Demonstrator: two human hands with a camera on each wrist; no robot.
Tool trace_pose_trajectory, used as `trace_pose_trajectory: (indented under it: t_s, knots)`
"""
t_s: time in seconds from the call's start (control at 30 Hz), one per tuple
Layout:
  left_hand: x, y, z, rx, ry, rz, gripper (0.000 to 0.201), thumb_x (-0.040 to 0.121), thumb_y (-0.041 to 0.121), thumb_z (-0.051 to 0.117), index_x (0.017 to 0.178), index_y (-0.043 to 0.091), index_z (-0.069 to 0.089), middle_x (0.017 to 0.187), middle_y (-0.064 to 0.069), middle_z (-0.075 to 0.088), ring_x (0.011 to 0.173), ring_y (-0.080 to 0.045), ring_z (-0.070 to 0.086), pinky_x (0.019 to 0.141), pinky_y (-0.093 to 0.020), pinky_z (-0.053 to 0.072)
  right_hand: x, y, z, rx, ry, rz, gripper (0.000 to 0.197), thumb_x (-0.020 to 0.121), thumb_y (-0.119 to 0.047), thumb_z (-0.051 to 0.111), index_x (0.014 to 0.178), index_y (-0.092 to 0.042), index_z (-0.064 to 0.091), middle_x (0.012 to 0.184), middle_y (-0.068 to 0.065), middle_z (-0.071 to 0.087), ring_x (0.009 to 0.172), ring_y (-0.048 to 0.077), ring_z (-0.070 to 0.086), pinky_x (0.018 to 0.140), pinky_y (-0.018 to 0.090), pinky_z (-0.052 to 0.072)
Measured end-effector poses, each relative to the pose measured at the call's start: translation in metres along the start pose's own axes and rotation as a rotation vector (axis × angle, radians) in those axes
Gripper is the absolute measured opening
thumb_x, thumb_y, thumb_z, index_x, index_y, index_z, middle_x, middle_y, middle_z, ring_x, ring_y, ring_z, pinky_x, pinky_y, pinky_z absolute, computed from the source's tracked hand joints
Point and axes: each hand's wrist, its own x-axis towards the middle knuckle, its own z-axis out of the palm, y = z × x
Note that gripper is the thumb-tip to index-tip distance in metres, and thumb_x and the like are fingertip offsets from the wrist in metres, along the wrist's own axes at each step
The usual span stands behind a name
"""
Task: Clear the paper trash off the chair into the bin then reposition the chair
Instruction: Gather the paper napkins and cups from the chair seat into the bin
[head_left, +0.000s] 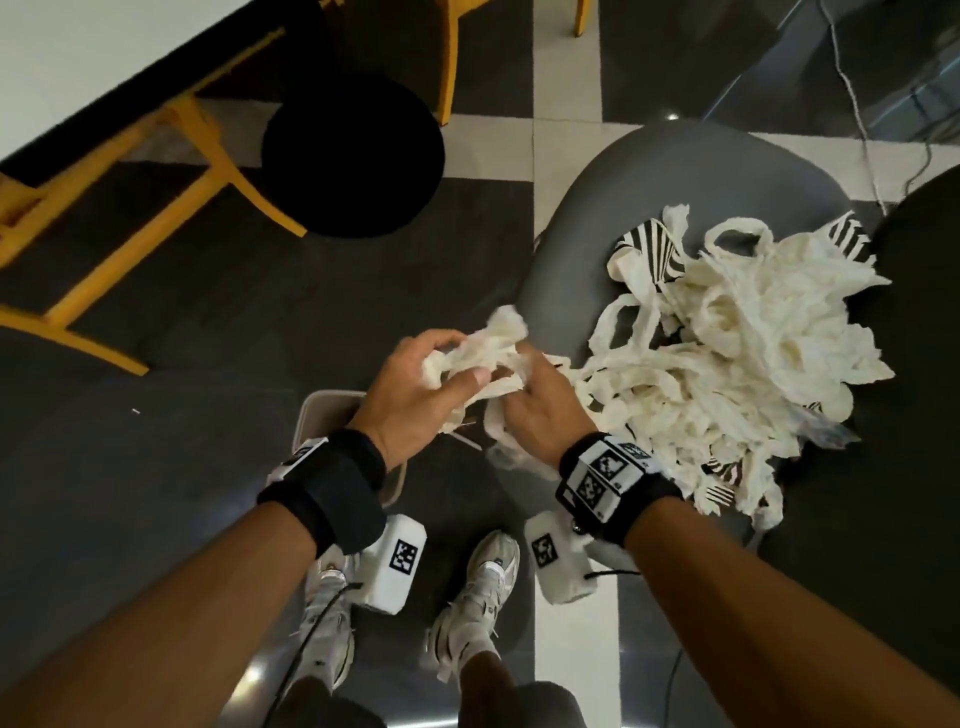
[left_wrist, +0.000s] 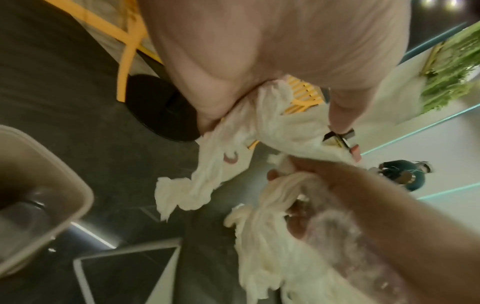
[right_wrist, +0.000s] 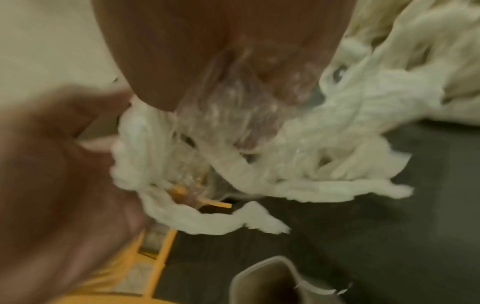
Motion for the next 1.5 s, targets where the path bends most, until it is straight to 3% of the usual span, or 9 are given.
trace_pose_trajectory:
  t_s: [0.13,0.3,0.47,0.63,0.87,1.0,1.17,1.3,1.5]
  knots:
    - [-0.014,-0.037,-0.040,-0.154,-0.014,-0.189,0.041,0.077,0.062,0.071,0.111,0.040,0.067,0.118,-0.001,0.067,0.104,-0.014,0.069,0.093,-0.041,0.056,0.022,-0.024,0.079,0.309,-0.118,0.111,0.029,0.084,-0.020,0.048,0.102,0.000,0.058,0.091,0.010,0.066,0.083,0.019,0.063,0.073,0.042,0.054]
    - [-0.025,-0.093,-0.093,-0.549,0.083,-0.366,0.022,0.095,0.021,0.059,0.113,0.014,0.070,0.104,-0.012,0.076,0.098,-0.028,0.073,0.075,-0.039,0.056,0.031,-0.032,0.180,0.349,-0.255,0.212,0.028,0.081,-0.016,0.056,0.106,-0.006,0.061,0.101,0.017,0.072,0.095,0.030,0.071,0.087,0.054,0.058]
    - [-0.011,-0.174,-0.131,-0.154,0.225,-0.372,0.022,0.088,0.030,0.054,0.091,0.017,0.071,0.085,-0.002,0.077,0.085,-0.023,0.073,0.073,-0.038,0.059,0.038,-0.016,0.248,0.238,-0.343,0.174,0.032,0.087,0.006,0.056,0.115,-0.009,0.061,0.101,0.003,0.071,0.097,0.014,0.070,0.083,0.028,0.059]
    - [0.007,-0.254,-0.140,0.043,0.163,-0.366,0.006,0.098,0.023,0.054,0.102,0.025,0.059,0.080,0.009,0.067,0.068,-0.005,0.063,0.048,-0.009,0.041,0.067,0.049,0.292,-0.203,-0.442,0.409,0.015,0.088,-0.032,0.060,0.100,-0.024,0.056,0.099,-0.006,0.068,0.083,0.008,0.065,0.067,0.028,0.055]
    - [0.020,-0.329,-0.119,0.120,-0.011,-0.426,0.022,0.097,0.026,0.052,0.118,0.024,0.061,0.106,0.006,0.070,0.099,-0.015,0.066,0.076,-0.024,0.047,0.080,0.101,0.295,0.071,-0.542,0.739,0.022,0.076,-0.029,0.079,0.093,-0.022,0.067,0.097,0.001,0.072,0.095,0.021,0.070,0.087,0.038,0.057]
    - [0.024,-0.336,-0.110,0.103,-0.048,-0.415,0.021,0.098,0.025,0.050,0.116,0.025,0.062,0.105,0.008,0.070,0.098,-0.010,0.066,0.073,-0.018,0.047,0.080,0.125,0.300,0.338,-0.606,0.870,0.064,0.056,-0.023,0.087,0.118,-0.019,0.070,0.114,0.007,0.076,0.112,0.029,0.070,0.099,0.055,0.051]
    - [0.041,-0.314,-0.102,-0.074,0.000,-0.374,0.030,0.098,0.025,0.057,0.126,0.032,0.049,0.119,0.018,0.059,0.108,0.004,0.056,0.088,-0.012,0.041,0.088,0.135,0.294,0.595,-0.265,0.939,0.059,0.065,-0.019,0.063,0.121,0.000,0.060,0.115,0.026,0.067,0.099,0.037,0.065,0.095,0.051,0.054]
    - [0.042,-0.311,-0.098,-0.090,-0.128,-0.480,0.077,0.093,0.034,0.057,0.158,0.036,0.016,0.142,0.016,0.036,0.134,-0.006,0.035,0.112,-0.031,0.031,0.091,0.149,0.299,0.466,-0.260,0.980,0.067,0.065,-0.031,0.067,0.129,-0.014,0.060,0.116,0.020,0.072,0.102,0.041,0.071,0.091,0.060,0.056]
    - [0.051,-0.302,-0.105,0.157,-0.153,-0.431,0.067,0.102,0.017,0.046,0.160,0.027,0.012,0.166,-0.001,0.019,0.152,-0.021,0.022,0.120,-0.030,0.021,0.092,0.179,0.303,0.161,-0.346,0.908,0.096,0.058,-0.057,0.078,0.143,-0.022,0.047,0.136,0.007,0.062,0.118,0.031,0.063,0.099,0.050,0.053]
